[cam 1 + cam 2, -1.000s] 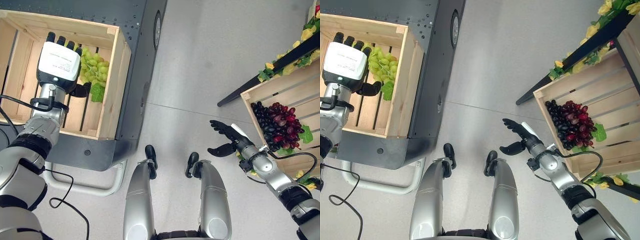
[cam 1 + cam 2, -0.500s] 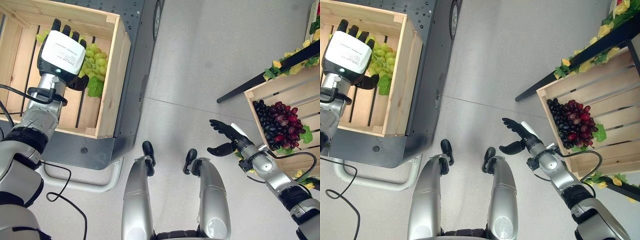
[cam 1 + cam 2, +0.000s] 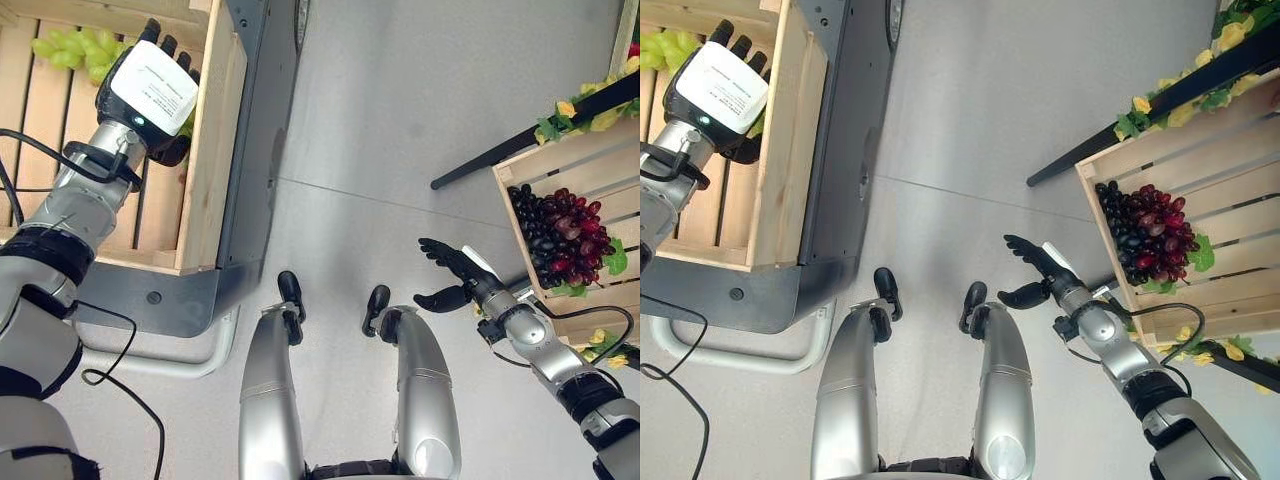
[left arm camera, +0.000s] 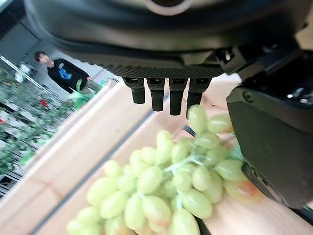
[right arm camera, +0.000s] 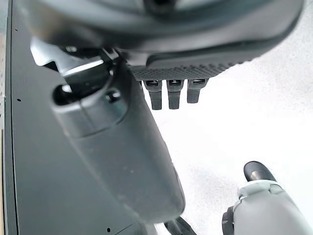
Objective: Pick up the fruits from the basket on one side to the basket on the other side
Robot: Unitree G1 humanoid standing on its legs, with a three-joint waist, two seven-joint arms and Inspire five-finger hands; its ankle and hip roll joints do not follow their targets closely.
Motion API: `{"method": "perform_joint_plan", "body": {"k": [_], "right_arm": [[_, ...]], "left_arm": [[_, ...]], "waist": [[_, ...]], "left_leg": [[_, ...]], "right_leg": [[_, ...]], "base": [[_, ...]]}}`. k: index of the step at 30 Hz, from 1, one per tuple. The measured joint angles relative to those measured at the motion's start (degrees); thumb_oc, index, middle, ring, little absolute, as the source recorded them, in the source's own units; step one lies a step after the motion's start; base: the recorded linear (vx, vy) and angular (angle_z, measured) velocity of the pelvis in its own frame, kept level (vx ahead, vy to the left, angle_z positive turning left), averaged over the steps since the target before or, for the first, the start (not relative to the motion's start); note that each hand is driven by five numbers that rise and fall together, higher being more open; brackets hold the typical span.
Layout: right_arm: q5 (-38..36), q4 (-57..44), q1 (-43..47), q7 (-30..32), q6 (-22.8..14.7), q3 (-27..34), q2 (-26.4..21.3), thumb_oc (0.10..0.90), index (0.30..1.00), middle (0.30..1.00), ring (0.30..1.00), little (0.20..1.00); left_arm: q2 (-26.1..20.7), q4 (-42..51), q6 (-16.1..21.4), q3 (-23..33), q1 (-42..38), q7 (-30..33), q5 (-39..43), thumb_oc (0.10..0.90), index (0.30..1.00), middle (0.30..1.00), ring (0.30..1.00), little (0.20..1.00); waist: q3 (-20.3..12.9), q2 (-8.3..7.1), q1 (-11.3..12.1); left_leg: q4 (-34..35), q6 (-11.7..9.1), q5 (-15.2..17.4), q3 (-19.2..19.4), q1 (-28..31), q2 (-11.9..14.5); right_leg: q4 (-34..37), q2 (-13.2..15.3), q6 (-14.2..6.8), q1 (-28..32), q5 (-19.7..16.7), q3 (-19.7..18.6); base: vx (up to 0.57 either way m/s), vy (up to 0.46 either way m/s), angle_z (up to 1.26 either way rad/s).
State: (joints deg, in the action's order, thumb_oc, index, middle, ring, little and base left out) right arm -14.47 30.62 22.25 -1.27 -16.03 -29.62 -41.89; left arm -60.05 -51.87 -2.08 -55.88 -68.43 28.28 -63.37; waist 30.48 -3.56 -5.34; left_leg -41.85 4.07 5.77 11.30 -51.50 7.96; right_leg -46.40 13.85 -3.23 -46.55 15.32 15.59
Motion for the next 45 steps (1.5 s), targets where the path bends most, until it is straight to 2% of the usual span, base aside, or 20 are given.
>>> {"method": "perform_joint_plan", "body": {"k": [3,9,10,11,13,15,19,24,30,33,37,40,42,45], "right_arm": [[0.0,-0.5,0.0,0.0,-0.5,0.1,0.0,0.8,0.9,0.9,0.9,0.9],[-0.1,-2.8,0.3,0.0,-0.7,0.1,-0.2,0.8,0.9,0.9,0.9,0.9],[-0.3,-2.8,0.5,0.1,-0.8,0.2,-0.3,0.8,0.9,0.9,0.9,0.9],[-0.9,-2.9,0.6,0.1,-0.8,0.2,-0.3,0.8,0.9,0.9,0.9,0.9],[-2.3,-3.1,0.6,0.3,-1.4,0.4,-0.3,0.8,0.9,0.9,0.9,0.9],[-2.3,-3.5,0.7,0.4,-1.5,0.5,-0.3,0.8,0.9,0.9,0.9,0.9],[-2.5,-3.9,1.3,0.5,-1.7,0.6,-0.3,0.8,0.9,0.9,0.9,0.9],[-4.2,-4.0,2.6,0.9,-1.9,0.7,-0.3,0.8,0.9,0.9,0.9,0.9],[-4.2,-4.0,2.1,1.3,-1.9,1.7,-0.3,0.8,0.9,0.9,0.9,0.9],[-4.2,-4.1,0.9,1.3,-2.0,2.0,-0.3,0.8,0.9,0.9,0.9,0.9],[-4.2,-4.1,0.0,1.3,-2.0,2.0,-0.2,0.8,0.9,0.9,0.9,0.9],[-4.1,-4.1,-0.2,1.3,-2.0,2.0,0.4,0.8,0.9,0.9,0.9,0.9],[-4.1,-4.2,-0.9,1.3,-2.0,2.0,0.6,0.8,0.9,0.9,0.9,0.9],[-4.0,-4.3,-2.1,1.3,-2.0,2.3,2.0,0.8,0.9,0.9,0.9,0.9]], "left_arm": [[0.0,-0.7,1.9,-0.1,0.0,-1.5,0.4,0.8,0.9,0.9,0.9,0.9],[0.0,-0.5,1.3,0.2,-0.9,-2.6,3.5,0.8,0.9,0.9,0.9,0.9],[0.0,-0.4,0.6,0.2,-1.1,-3.2,3.6,0.745,0.818,0.818,0.818,0.818],[0.0,-0.3,0.1,0.2,-1.2,-3.6,3.6,0.712,0.768,0.768,0.768,0.768],[0.0,0.2,-2.6,0.2,-1.7,-5.0,3.6,0.463,0.394,0.394,0.394,0.394],[0.0,0.2,-6.7,0.3,-1.9,-7.8,3.6,0.4,0.3,0.3,0.3,0.3],[0.7,-0.1,-11.9,0.7,-1.9,-12.3,5.8,0.4,0.3,0.3,0.3,0.3],[1.1,-2.3,-12.2,1.1,-1.4,-12.3,7.7,0.4,0.3,0.3,0.3,0.3],[1.1,-6.2,-11.8,2.9,1.6,-5.3,11.3,0.4,0.3,0.3,0.3,0.3],[1.1,-6.7,-9.3,4.0,3.1,-0.4,15.9,0.4,0.3,0.3,0.3,0.3],[1.0,-6.7,-4.3,8.9,5.7,5.7,24.7,0.4,0.3,0.3,0.3,0.3],[2.0,-6.2,0.8,14.1,9.2,7.7,32.8,0.4,0.3,0.3,0.3,0.3],[3.2,-5.9,3.7,15.4,10.6,8.2,35.1,0.4,0.3,0.3,0.3,0.3],[5.1,-2.4,7.9,20.5,14.2,8.5,37.4,0.4,0.3,0.3,0.3,0.3]], "waist": [[0.0,-0.23,0.0],[0.0,-0.35,0.2],[0.0,-0.35,0.1],[0.0,-0.35,0.1],[0.0,-0.36,0.1],[0.0,-0.36,-0.2],[0.0,-0.36,-0.5],[0.0,-0.36,-0.8],[0.0,-0.36,-0.7],[0.0,-0.36,0.0],[0.0,-0.38,0.5],[0.0,-0.43,0.5],[0.0,-0.48,0.8],[0.0,-0.68,1.3]], "left_leg": [[-0.5,0.0,0.1,0.1,-1.2,0.0],[-0.5,-0.1,0.2,0.2,-2.4,0.0],[-0.5,-0.1,0.2,0.2,-2.6,0.0],[-0.5,-0.1,0.2,0.1,-2.7,0.0],[-0.5,-0.2,0.2,0.2,-3.4,0.0],[-0.5,-0.3,0.1,0.2,-3.6,0.0],[-0.2,-0.2,-0.1,0.2,-3.6,0.0],[-0.3,-0.5,-0.3,0.0,-3.6,0.1],[-0.5,-0.6,-0.3,-0.1,-2.3,0.0],[-0.4,-0.6,-0.3,-0.1,-1.2,0.0],[-0.8,-0.7,-0.3,-0.3,-0.5,-0.1],[-0.8,-0.8,-0.1,-0.4,0.7,0.0],[-0.7,-0.7,-0.1,-0.5,1.8,0.0],[-0.4,-0.7,-0.1,-0.9,3.6,-0.1]], "right_leg": [[-0.6,0.0,0.2,-1.5,0.1,-0.5],[-0.9,0.0,0.2,-2.8,0.1,-0.7],[-0.9,0.0,0.2,-3.0,0.1,-0.7],[-0.9,0.0,0.2,-3.2,0.1,-0.7],[-1.0,0.0,0.2,-3.9,0.1,-0.6],[-1.0,0.1,0.3,-4.1,0.2,-0.5],[-1.0,0.1,0.4,-4.1,0.2,-0.1],[-1.4,0.1,0.9,-3.9,0.5,0.4],[-1.9,0.2,1.0,-2.6,0.6,0.3],[-2.0,0.2,1.2,-1.6,0.7,0.3],[-2.7,0.4,1.6,-0.8,1.0,0.4],[-2.7,0.4,1.6,0.3,1.0,0.5],[-2.6,0.4,1.8,1.5,1.2,0.6],[-2.4,0.3,1.6,3.4,1.4,0.7]], "base": [[0.0,0.011,-0.01],[0.0,0.0,0.0],[0.0,0.0,0.0],[0.0,0.0,0.0],[0.0,0.0,0.0],[0.0,0.0,0.0],[0.0,0.0,0.0],[-0.02,-0.005,0.02],[-0.01,-0.001,0.0],[0.0,0.0,0.0],[0.0,-0.031,0.04],[0.0,-0.048,0.0],[0.01,-0.049,0.02],[0.01,-0.043,0.03]]}}
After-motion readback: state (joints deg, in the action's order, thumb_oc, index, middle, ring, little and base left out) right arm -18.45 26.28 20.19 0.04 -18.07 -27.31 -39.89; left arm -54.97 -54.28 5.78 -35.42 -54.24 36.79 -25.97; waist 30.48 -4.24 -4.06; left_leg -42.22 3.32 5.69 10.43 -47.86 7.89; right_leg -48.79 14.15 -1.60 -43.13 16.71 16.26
